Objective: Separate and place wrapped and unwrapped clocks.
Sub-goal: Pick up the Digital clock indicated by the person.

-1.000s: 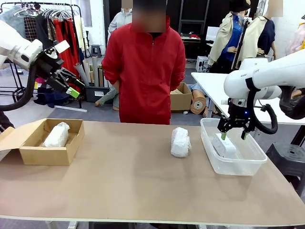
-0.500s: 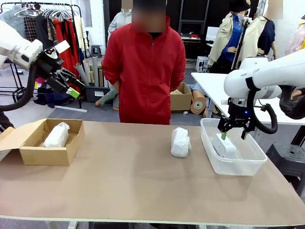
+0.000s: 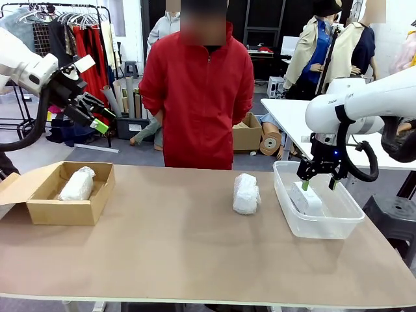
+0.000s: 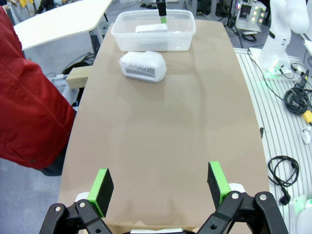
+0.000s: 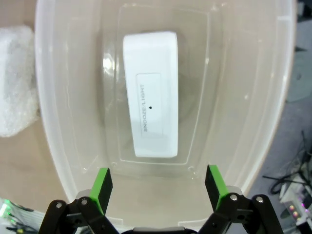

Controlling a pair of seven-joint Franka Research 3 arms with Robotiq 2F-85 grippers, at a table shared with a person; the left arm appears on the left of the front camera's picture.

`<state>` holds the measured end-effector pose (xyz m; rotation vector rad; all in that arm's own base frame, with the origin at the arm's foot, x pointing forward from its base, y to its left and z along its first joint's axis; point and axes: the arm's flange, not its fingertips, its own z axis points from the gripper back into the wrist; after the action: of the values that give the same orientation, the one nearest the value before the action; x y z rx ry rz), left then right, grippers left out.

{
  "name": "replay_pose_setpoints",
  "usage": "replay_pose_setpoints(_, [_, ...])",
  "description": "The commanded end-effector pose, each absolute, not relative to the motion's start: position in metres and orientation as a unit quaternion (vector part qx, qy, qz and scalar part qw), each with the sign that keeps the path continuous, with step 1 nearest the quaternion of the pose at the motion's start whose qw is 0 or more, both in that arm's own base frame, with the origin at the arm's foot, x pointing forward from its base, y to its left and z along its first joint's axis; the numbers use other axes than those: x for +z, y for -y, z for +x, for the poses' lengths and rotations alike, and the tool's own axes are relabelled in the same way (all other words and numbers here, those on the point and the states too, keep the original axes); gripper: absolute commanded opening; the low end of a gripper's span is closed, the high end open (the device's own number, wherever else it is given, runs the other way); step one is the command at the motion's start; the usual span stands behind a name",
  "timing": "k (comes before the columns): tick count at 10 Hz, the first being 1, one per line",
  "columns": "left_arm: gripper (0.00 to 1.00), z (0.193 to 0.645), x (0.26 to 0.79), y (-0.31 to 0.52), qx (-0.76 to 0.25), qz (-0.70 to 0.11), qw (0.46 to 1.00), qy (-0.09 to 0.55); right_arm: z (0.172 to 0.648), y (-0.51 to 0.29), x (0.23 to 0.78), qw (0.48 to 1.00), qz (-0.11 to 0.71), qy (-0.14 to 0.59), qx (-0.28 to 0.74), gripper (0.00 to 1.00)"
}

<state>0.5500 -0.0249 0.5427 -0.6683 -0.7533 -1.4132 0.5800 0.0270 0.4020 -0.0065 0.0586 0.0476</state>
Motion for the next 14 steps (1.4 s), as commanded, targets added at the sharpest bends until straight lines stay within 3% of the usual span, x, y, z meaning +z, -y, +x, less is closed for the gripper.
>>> replay_pose_setpoints(1, [1.00, 0.549, 0.544, 0.024, -0.621, -0.297, 0.646, 0.330, 0.580, -0.043, 0.434, 0.996, -0.007, -0.049, 0.078, 1.00])
replay_pose_setpoints(5, [1.00, 0.549, 0.544, 0.024, -0.621, -0.297, 0.646, 0.330, 0.583, -0.062, 0.512, 0.968, 0.031, -0.016, 0.250, 1.00])
replay_pose_setpoints(7, [1.00, 0.549, 0.544, 0.024, -0.621, -0.297, 0.646, 0.330, 0.579, -0.068, 0.547, 0.918, 0.068, 0.014, 0.391, 1.00])
replay_pose_setpoints(10, [1.00, 0.549, 0.544, 0.024, -0.621, -0.297, 0.646, 0.330, 0.573, -0.070, 0.595, 0.863, 0.116, 0.086, 0.483, 1.00])
replay_pose_setpoints(12, [1.00, 0.549, 0.544, 0.024, -0.621, -0.297, 0.646, 0.330, 0.568, -0.062, 0.626, 0.789, 0.188, 0.127, 0.571, 1.00])
replay_pose_setpoints(14, [1.00, 0.549, 0.544, 0.024, -0.621, -0.297, 0.646, 0.330, 0.563, -0.045, 0.648, 0.740, 0.201, 0.175, 0.617, 1.00])
